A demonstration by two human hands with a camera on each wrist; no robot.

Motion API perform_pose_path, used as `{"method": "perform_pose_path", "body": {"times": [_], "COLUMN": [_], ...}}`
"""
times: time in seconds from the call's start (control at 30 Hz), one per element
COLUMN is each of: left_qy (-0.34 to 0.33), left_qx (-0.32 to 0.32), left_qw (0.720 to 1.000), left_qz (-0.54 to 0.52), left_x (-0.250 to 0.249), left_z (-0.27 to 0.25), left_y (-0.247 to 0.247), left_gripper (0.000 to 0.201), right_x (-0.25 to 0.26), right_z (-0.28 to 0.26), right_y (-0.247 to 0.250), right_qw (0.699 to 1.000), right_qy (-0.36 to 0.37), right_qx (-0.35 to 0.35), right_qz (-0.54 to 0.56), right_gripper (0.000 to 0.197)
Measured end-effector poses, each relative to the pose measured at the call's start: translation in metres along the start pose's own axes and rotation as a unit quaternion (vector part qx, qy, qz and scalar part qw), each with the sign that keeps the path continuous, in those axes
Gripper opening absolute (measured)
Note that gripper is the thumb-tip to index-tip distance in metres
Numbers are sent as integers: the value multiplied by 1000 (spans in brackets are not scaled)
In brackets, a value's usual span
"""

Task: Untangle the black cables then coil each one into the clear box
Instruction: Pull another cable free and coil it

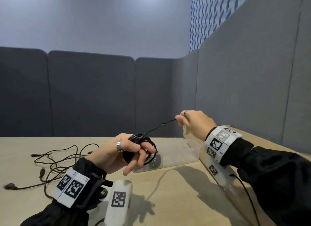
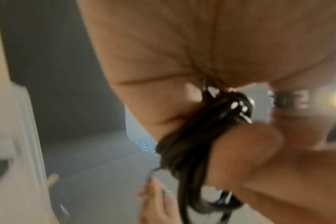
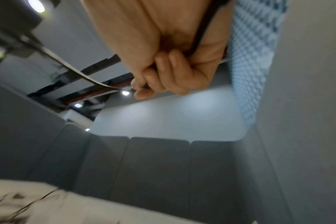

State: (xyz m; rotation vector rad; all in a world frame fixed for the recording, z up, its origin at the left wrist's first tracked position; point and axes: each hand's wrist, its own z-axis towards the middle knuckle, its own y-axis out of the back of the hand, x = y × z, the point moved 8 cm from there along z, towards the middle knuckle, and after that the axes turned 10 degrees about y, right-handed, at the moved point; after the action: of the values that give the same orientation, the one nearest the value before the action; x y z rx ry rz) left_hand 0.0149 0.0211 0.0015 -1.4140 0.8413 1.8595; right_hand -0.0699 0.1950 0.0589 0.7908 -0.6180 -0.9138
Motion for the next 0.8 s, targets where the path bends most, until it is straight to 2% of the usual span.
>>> {"method": "perform_pose_path", "body": {"times": [0.03,0.07,0.1,0.13,0.17,0.2,0.23,0.3,0.37,0.4,0.47,0.53,0.57,0.63,0.7,0.77,0.8], "left_qy": [-70,-135,-176,-186,-189,-197,-193,-161,-105,-70,28,128,154,142,99,66,57], "left_qx": [61,83,31,-37,-134,-271,-351,-415,-453,-457,-421,-324,-272,-192,-140,-113,-106], "left_qw": [993,976,962,948,929,908,893,890,884,878,881,918,938,965,982,990,992], "left_qz": [-67,-149,-207,-255,-290,-253,-207,-99,48,123,215,191,154,109,81,45,33], "left_x": [-13,-25,-34,-34,-29,-24,-20,-14,-7,-6,2,19,26,27,20,15,13], "left_z": [-2,-5,-6,-3,-5,-12,-17,-18,-15,-14,-8,0,3,7,9,7,6], "left_y": [-6,-6,5,17,35,55,66,73,69,63,50,38,30,15,6,4,4], "left_gripper": [34,36,36,35,34,33,31,27,26,25,33,49,57,61,45,34,31], "right_x": [10,22,37,55,72,92,110,136,148,148,141,124,115,106,101,96,94], "right_z": [-3,-10,-19,-32,-45,-59,-71,-89,-95,-92,-77,-55,-47,-37,-33,-34,-35], "right_y": [-16,-35,-50,-61,-70,-73,-73,-64,-52,-44,-19,12,24,31,18,1,-5], "right_qw": [999,994,987,978,964,947,930,909,904,909,940,972,979,977,974,977,982], "right_qy": [24,53,89,118,151,185,214,254,286,292,266,208,185,170,162,155,156], "right_qx": [41,89,129,174,216,252,278,308,306,291,214,100,56,8,3,13,17], "right_qz": [-15,-21,-14,6,39,78,111,119,79,56,12,-41,-70,-127,-157,-143,-102], "right_gripper": [36,34,32,30,30,31,32,32,34,34,30,23,21,27,34,34,33]}}
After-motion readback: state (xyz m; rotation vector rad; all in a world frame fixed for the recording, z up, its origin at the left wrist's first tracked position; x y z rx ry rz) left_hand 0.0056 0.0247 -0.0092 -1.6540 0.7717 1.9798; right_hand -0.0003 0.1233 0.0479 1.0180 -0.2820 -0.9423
